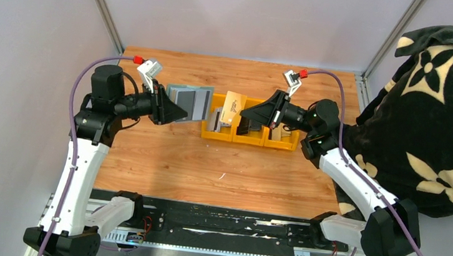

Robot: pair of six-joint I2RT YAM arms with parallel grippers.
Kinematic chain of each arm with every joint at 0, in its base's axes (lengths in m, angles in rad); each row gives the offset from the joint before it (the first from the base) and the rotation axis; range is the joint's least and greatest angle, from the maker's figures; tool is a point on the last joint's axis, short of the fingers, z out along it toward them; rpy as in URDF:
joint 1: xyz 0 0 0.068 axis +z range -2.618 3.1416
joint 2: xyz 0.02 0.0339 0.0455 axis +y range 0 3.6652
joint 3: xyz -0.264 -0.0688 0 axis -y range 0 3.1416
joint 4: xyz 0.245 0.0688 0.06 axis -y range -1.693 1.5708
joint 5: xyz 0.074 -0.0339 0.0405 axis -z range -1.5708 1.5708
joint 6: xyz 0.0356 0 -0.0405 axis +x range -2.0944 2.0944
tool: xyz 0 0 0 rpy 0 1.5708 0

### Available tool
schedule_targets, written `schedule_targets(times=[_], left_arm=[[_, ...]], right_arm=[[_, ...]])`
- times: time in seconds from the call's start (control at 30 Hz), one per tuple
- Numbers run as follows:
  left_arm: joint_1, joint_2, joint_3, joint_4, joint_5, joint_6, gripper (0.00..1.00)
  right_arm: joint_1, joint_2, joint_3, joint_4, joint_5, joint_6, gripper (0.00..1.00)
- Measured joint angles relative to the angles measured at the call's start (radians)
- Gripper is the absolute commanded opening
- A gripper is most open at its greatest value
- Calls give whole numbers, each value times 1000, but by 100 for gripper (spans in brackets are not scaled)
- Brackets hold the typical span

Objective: Take the credit cards out of the card holder
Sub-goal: Remove the credit card from the card holder, then place the credit card in the storage box.

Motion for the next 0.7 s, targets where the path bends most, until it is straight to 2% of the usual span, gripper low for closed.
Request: schedule_targets(times=[0.17,0.23,0.37,0.43,0.53,0.7], left_arm=[[1,19,0,-112,-184,157,16],[1,19,-1,-140,-200,195,17],[1,16,-1,-167,-154,237,17],[1,15,-1,-172,-122,243,17],[1,15,-1,-184,-65,249,17],[1,15,-1,-192,-6,248,16]], right_arm=[[-75,7,-15,-103,-11,-33,0],[-121,11,2,-237,6,-100,0],[-201,31,85,-598,156,-309,0],[-226,40,116,-715,235,-391,0],[-264,55,136,-862,358,-498,0],[-309,116,150,-997,523,-606,0]])
